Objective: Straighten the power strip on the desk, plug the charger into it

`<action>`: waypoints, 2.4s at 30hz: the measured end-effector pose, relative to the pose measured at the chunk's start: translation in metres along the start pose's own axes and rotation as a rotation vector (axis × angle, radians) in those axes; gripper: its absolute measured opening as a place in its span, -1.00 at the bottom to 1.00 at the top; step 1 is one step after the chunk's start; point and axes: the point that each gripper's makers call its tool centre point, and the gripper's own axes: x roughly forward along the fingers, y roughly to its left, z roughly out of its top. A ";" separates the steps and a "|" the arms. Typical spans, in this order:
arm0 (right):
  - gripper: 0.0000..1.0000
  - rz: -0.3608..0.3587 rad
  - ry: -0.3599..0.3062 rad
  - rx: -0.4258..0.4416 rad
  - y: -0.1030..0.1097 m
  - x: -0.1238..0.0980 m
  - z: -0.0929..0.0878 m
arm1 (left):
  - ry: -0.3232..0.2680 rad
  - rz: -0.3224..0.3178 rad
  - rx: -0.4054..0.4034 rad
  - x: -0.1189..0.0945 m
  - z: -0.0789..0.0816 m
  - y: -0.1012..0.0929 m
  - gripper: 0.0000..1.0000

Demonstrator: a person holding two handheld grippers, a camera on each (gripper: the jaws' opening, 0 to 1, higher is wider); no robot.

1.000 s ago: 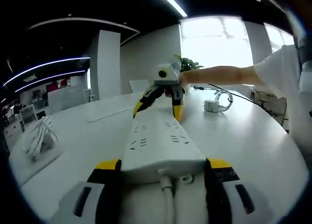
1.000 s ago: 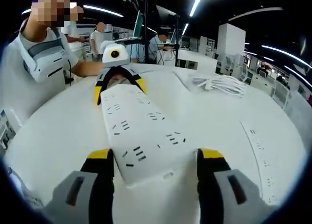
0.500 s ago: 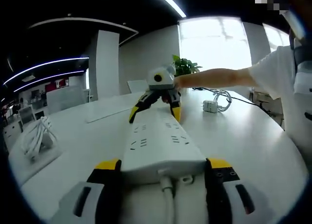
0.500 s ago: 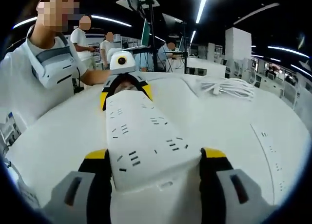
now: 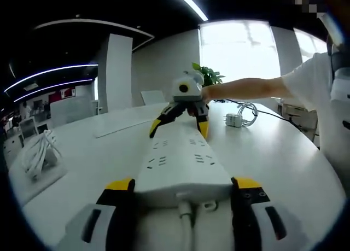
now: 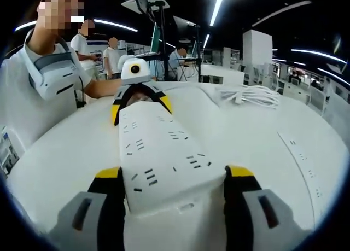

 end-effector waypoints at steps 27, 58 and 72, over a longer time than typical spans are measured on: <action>0.46 -0.138 -0.046 0.067 0.018 -0.005 -0.005 | -0.011 -0.036 0.009 0.000 0.000 -0.002 0.49; 0.45 -0.262 0.087 0.153 0.045 -0.010 -0.004 | -0.017 -0.072 0.018 -0.001 0.001 -0.008 0.51; 0.44 -0.311 0.163 0.178 0.065 -0.014 -0.009 | -0.014 -0.104 0.029 -0.003 0.000 -0.016 0.51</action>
